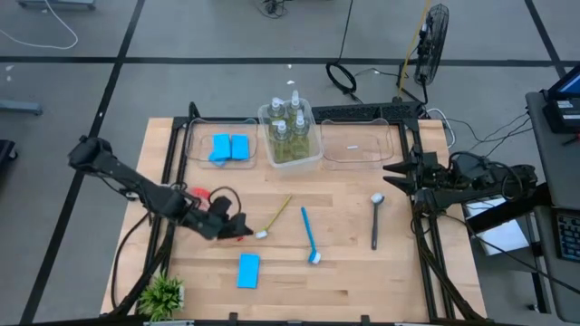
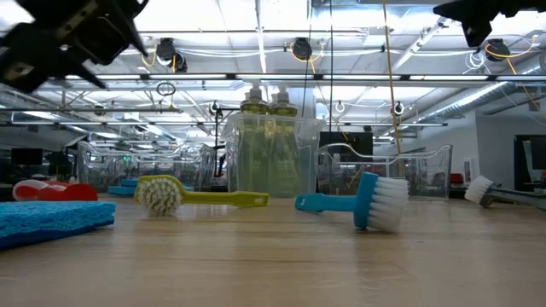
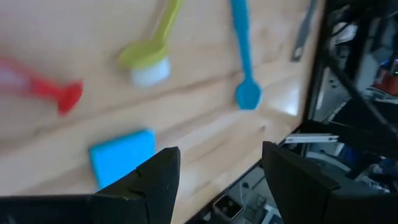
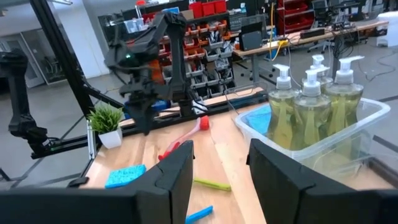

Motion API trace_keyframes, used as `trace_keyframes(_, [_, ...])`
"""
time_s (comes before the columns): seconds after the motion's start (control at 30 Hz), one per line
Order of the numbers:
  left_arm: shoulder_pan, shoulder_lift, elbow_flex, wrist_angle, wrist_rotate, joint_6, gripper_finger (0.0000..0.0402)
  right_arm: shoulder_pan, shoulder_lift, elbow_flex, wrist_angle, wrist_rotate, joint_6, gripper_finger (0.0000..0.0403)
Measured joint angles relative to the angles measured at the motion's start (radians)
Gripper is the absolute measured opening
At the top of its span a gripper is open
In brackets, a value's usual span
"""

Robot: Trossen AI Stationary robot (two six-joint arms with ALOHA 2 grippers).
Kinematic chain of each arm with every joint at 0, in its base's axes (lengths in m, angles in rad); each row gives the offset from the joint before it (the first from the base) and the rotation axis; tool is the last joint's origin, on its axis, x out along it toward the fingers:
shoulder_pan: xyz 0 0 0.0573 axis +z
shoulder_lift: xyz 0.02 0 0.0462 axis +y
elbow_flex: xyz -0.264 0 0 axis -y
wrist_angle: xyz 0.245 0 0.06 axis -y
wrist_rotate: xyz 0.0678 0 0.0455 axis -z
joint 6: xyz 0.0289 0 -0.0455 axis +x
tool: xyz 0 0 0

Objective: Pick & Place Kitchen Sink Supplies
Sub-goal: Put the blue sponge into the left transparent bin

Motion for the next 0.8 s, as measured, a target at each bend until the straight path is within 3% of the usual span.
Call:
trace_keyframes(0.27, [-0.120, 0.113, 0.013, 0.008, 0.015, -0.204, 0.0227, 0.000, -0.001, 0.000, 0.004, 0.000, -0.001, 0.0142])
trace_keyframes(0.6, [-0.174, 0.279, 0.134, -0.019, 0.055, -0.265, 0.0227, 0.000, -0.001, 0.000, 0.021, 0.000, -0.001, 0.0142])
trace_keyframes(0.8, [-0.178, 0.351, 0.138, -0.024, 0.091, -0.293, 0.0227, 0.000, -0.001, 0.000, 0.019, 0.000, -0.002, 0.0142])
